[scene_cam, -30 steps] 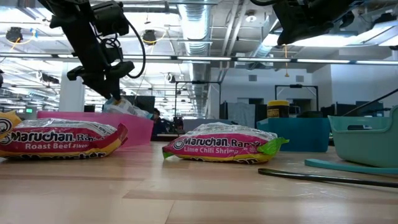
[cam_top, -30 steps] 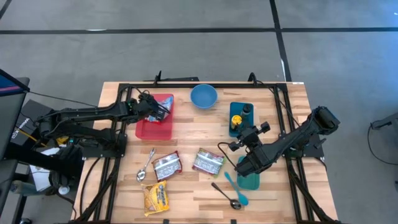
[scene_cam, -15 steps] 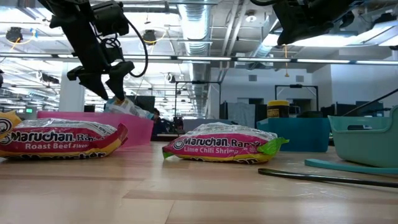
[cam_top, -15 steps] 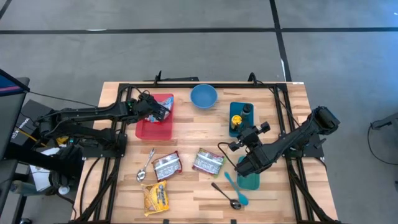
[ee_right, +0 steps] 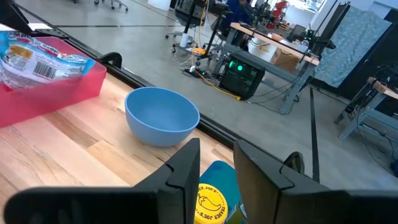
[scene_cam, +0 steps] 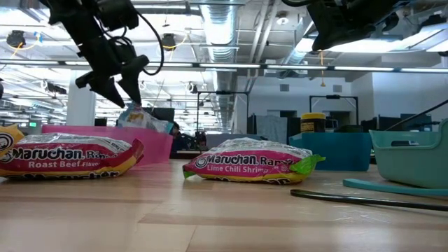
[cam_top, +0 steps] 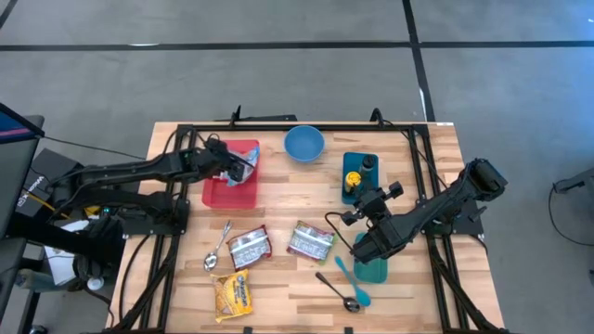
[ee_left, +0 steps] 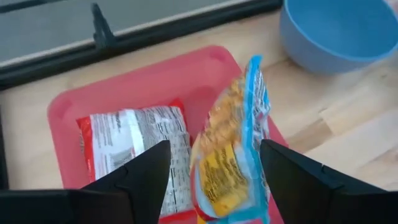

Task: Pick & Place Food Item
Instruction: Put the blue noodle pack into the red bin, then put the red noodle pack into the red bin

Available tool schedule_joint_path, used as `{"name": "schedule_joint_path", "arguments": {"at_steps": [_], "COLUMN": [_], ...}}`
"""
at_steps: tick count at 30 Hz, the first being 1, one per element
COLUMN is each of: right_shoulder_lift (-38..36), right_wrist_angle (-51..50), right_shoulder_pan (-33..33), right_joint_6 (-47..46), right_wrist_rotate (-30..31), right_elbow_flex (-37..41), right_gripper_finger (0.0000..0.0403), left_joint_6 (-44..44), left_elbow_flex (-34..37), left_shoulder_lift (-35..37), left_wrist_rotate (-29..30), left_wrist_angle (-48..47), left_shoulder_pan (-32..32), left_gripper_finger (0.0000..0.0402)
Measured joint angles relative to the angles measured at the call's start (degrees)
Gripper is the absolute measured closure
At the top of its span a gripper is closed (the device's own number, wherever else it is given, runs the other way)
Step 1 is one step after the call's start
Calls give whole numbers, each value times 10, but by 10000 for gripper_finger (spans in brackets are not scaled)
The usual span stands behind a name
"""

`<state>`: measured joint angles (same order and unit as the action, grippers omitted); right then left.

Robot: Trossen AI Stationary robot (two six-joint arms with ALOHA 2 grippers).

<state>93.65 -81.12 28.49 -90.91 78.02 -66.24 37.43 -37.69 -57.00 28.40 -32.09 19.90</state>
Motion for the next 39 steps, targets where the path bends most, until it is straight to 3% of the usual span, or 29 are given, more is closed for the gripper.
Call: {"name": "schedule_joint_path", "arguments": {"at_steps": [7,11,26,39], "right_shoulder_lift": [0,0,0,0], "right_wrist_angle": [2,2,2,2], "right_shoulder_pan": [0,0,0,0], "right_joint_6": [0,0,0,0], "right_wrist_rotate": [0,0,0,0], "right_elbow_flex": [0,0,0,0], "right_gripper_finger": [311,311,311,311], "left_joint_6": [-1,-45,-178,-269], "left_elbow_flex": [0,0,0,0], "left_shoulder_lift": [12,10,10,10], "left_wrist_rotate": [18,17,-60,-93], "left_wrist_angle": [2,32,82,176], "left_shoulder_pan": [0,0,-9,-136], "left_gripper_finger": [172,178,199,230]}}
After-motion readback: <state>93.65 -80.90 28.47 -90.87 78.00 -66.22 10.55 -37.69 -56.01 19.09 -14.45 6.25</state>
